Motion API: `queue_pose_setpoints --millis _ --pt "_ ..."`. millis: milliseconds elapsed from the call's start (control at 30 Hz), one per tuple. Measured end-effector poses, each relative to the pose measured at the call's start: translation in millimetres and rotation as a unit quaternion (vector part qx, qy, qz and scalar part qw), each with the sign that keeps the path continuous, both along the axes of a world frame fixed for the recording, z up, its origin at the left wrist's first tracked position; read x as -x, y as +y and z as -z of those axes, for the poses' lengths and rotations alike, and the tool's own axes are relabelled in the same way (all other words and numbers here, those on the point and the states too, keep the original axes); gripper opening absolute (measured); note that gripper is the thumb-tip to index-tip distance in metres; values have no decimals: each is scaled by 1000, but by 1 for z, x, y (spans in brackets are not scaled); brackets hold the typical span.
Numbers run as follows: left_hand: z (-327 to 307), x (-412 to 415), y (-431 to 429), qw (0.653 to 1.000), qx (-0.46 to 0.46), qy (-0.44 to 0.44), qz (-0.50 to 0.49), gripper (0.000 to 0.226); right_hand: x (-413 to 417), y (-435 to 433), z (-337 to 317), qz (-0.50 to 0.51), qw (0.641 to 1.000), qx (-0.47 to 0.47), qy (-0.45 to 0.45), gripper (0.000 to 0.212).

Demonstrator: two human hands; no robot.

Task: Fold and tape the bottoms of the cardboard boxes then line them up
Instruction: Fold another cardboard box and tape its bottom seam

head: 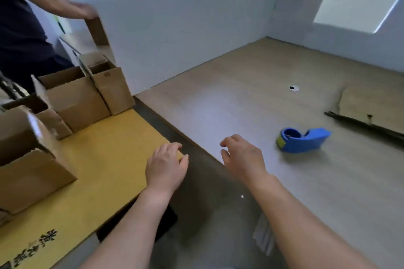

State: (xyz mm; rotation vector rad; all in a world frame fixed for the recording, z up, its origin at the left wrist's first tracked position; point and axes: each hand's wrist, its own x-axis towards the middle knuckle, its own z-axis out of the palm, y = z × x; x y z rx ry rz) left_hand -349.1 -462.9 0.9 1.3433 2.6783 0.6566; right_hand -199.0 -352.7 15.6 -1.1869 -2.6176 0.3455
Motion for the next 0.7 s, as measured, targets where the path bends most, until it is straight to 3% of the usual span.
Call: queue_pose_setpoints --millis 367,467,700 --pt "8 -181 112 976 24 10 215 43 -207 46 15 176 983 -47 -1 21" --pt "7 -209 134 967 34 13 252 45 -239 58 24 231 971 -57 27 7" --pt "6 -256 204 949 40 10 312 51 -281 99 35 297 952 -71 34 9"
